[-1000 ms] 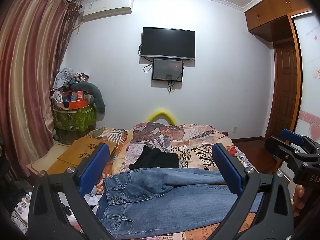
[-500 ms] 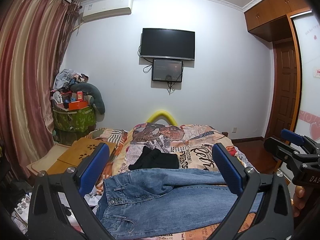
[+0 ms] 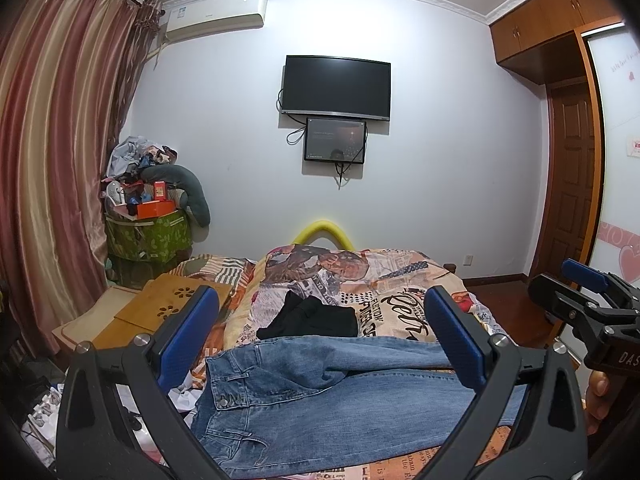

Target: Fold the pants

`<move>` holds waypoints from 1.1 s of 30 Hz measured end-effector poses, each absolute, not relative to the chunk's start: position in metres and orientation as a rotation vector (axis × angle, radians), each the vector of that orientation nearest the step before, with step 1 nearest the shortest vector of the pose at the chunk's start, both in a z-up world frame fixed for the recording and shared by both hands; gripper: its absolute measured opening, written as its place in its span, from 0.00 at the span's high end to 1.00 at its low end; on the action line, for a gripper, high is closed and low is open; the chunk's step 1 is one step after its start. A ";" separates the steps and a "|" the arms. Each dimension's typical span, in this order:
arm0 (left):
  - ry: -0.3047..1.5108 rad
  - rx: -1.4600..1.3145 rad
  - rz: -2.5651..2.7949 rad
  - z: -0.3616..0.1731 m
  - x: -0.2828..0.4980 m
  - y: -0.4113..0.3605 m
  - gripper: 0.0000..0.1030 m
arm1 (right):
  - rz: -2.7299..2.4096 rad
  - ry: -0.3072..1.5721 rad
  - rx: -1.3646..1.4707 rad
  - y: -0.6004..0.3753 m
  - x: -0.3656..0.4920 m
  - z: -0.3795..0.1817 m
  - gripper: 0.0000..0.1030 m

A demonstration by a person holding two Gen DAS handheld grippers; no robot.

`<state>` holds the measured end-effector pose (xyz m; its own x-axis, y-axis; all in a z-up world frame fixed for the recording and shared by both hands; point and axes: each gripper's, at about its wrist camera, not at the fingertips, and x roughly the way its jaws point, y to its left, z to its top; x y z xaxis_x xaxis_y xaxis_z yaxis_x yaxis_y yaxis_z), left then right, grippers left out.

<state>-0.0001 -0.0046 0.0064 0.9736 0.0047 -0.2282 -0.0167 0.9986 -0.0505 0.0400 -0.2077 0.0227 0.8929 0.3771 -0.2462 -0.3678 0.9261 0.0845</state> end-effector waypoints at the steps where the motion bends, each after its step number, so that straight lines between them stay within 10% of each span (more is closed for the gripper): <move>1: 0.230 -0.052 0.010 0.006 0.000 -0.004 0.00 | 0.386 0.263 0.036 -0.208 0.040 0.022 0.00; 33: 0.440 -0.052 0.112 -0.048 0.177 0.076 0.00 | 0.389 0.375 -0.101 -0.173 0.174 -0.027 0.00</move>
<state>0.1774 0.0760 -0.0482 0.8985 0.0967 -0.4281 -0.1190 0.9926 -0.0257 0.1741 -0.1728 -0.0271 0.8580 0.3509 -0.3752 -0.3877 0.9214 -0.0248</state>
